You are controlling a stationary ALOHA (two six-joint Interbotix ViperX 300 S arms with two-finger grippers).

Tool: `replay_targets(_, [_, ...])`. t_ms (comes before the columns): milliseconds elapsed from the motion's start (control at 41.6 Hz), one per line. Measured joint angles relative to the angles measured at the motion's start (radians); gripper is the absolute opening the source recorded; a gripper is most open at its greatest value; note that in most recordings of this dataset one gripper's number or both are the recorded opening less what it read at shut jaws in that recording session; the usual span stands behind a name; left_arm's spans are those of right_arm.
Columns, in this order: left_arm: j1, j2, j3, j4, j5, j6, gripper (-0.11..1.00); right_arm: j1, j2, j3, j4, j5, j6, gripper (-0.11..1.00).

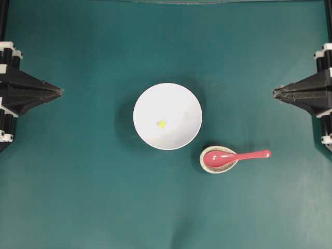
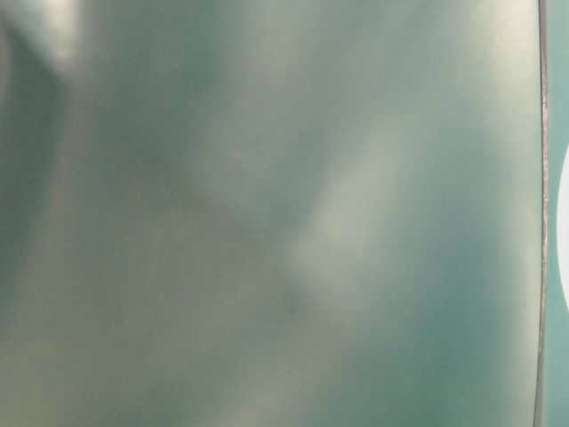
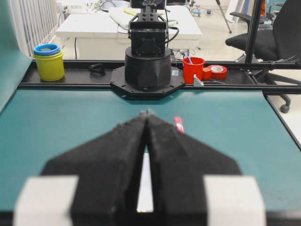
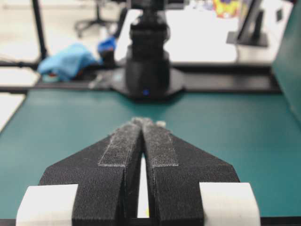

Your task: Scoop the yellow hexagonal prism block from the bowl with a spoon using the right arm.

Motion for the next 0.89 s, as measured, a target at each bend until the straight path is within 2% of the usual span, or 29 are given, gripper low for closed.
replay_targets(433, [-0.005,0.000,0.000,0.005,0.000,-0.009,0.00,-0.002,0.000,-0.009,0.002,0.032,0.006,0.02])
replay_targets(481, [-0.005,0.000,0.000,0.005,0.002,-0.009,0.00,-0.002,0.002,-0.011,0.000,0.034,0.006,0.06])
replay_targets(625, [-0.005,0.000,0.000,0.005,0.002,-0.009,0.00,-0.002,0.003,-0.009,0.002,0.038,0.008,0.37])
replay_targets(697, [-0.005,0.000,0.000,0.005,0.002,-0.009,0.00,-0.002,0.011,-0.009,0.002,0.038,0.008,0.48])
replay_targets(769, [-0.005,0.000,0.000,0.005,0.003,-0.009,0.00,-0.002,0.026,-0.009,0.003,0.040,0.008,0.54])
replay_targets(889, [-0.005,0.000,0.000,0.005,0.003,-0.009,0.00,-0.002,0.060,0.000,0.005,0.040,0.009,0.53])
